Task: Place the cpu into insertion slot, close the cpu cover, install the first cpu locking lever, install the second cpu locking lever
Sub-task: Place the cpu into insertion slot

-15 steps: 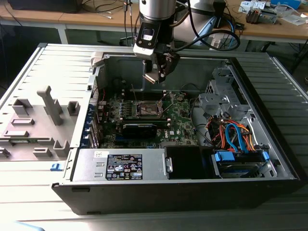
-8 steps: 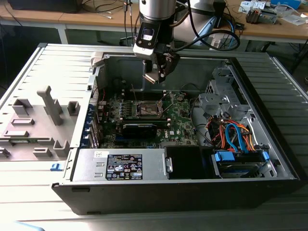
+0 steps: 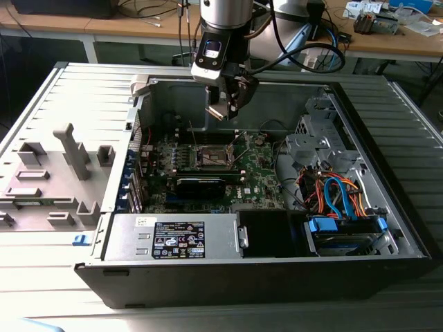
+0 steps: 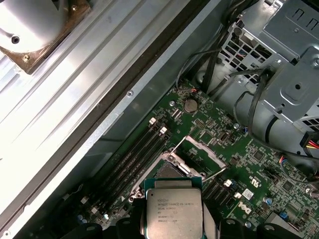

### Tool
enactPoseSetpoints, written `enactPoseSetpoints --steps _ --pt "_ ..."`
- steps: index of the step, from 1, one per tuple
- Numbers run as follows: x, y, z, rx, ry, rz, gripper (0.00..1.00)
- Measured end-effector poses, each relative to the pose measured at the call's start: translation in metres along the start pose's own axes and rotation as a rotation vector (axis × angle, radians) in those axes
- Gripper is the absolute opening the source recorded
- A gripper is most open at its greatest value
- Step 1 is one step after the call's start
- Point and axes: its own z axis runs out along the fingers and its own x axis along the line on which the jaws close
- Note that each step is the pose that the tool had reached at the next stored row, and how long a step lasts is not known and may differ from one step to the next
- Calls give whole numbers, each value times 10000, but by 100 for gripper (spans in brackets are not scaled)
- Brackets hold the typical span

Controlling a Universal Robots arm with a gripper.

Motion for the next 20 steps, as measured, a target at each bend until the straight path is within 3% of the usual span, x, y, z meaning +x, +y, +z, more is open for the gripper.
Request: enactPoseSetpoints --steps 20 --pt "0 0 3 -5 -23 307 55"
